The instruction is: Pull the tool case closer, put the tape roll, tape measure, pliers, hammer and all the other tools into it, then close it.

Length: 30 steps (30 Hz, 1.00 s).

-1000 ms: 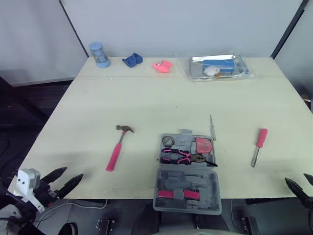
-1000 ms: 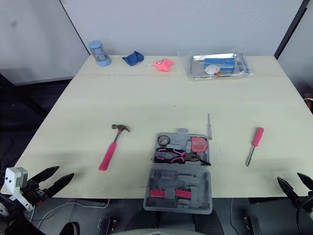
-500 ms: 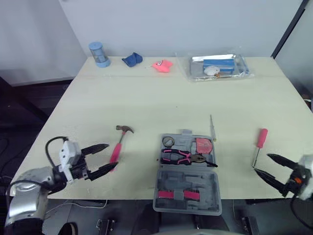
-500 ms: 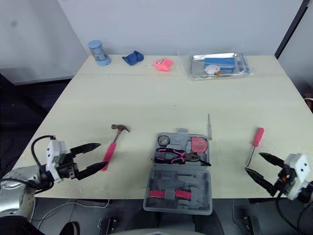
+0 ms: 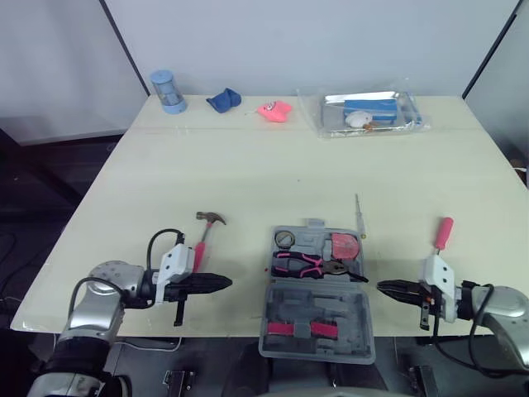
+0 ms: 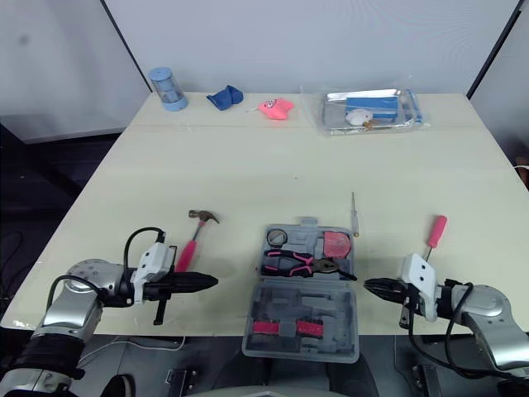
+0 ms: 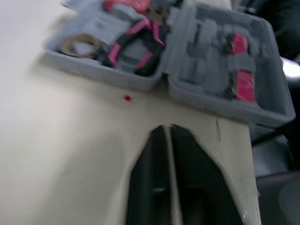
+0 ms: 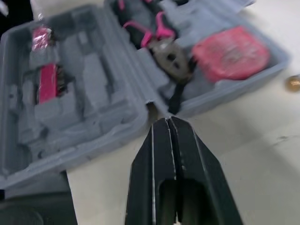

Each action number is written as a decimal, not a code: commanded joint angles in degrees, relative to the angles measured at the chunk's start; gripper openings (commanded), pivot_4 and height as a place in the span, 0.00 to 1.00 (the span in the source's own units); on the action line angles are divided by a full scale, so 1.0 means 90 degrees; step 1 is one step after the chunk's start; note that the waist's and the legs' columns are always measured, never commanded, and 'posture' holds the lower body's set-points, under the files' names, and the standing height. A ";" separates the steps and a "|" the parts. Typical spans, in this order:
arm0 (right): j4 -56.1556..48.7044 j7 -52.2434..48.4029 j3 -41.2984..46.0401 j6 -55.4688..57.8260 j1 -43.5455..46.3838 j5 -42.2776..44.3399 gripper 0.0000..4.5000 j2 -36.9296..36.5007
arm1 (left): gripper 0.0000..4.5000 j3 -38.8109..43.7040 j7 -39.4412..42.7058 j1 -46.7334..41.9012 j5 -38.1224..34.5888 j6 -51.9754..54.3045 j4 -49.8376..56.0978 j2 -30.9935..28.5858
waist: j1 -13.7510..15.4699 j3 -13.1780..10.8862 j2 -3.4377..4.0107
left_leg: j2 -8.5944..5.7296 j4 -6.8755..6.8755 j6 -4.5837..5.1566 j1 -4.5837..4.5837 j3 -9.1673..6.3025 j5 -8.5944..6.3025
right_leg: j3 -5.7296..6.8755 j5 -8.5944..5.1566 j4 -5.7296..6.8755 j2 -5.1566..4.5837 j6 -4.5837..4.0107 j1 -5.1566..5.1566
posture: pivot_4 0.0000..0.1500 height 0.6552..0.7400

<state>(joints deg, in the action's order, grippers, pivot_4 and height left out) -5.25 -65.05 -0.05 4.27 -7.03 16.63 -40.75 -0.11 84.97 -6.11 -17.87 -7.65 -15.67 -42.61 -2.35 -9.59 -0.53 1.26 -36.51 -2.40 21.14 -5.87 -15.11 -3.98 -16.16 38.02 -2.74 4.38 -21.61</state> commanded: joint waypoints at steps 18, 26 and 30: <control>0.0598 0.0130 -0.0937 -0.0112 0.1018 -0.0975 0.00 -0.0065 | 0.02 -0.0933 -0.0272 -0.0837 0.0861 -0.0510 -0.1049 0.0672 | -0.0002 0.0000 0.0001 | -0.0002 -0.0005 0.0000 0.0005 -0.0010 0.0000 | 0.0008 0.0001 0.0003 0.0000 0.0001 0.0000 | 1.00 1.00; 0.0610 0.0178 -0.1054 -0.0127 0.1086 -0.1052 0.00 0.0026 | 0.02 -0.1159 -0.0444 -0.1094 0.1121 -0.0652 -0.1342 0.0906 | -0.0002 0.0000 0.0001 | -0.0002 -0.0006 0.0000 0.0005 -0.0010 0.0001 | 0.0009 0.0001 0.0004 0.0001 0.0000 0.0000 | 1.00 1.00; 0.0601 0.0203 -0.1085 -0.0133 0.1082 -0.1064 0.00 0.0033 | 0.02 -0.1212 -0.0563 -0.1173 0.1229 -0.0701 -0.1473 0.1025 | 0.0004 0.0000 0.0001 | -0.0004 -0.0006 0.0000 0.0005 -0.0011 0.0001 | 0.0009 0.0001 0.0004 0.0000 0.0001 0.0000 | 1.00 1.00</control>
<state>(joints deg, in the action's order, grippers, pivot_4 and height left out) 1.06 -63.34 -10.21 3.69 2.57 6.82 -40.44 -10.18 80.90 -16.37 -7.89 -13.38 -28.23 -33.84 -2.31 -9.59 -0.53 1.23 -36.57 -2.40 21.18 -5.97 -15.10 -3.90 -16.15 38.06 -2.74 4.39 -21.61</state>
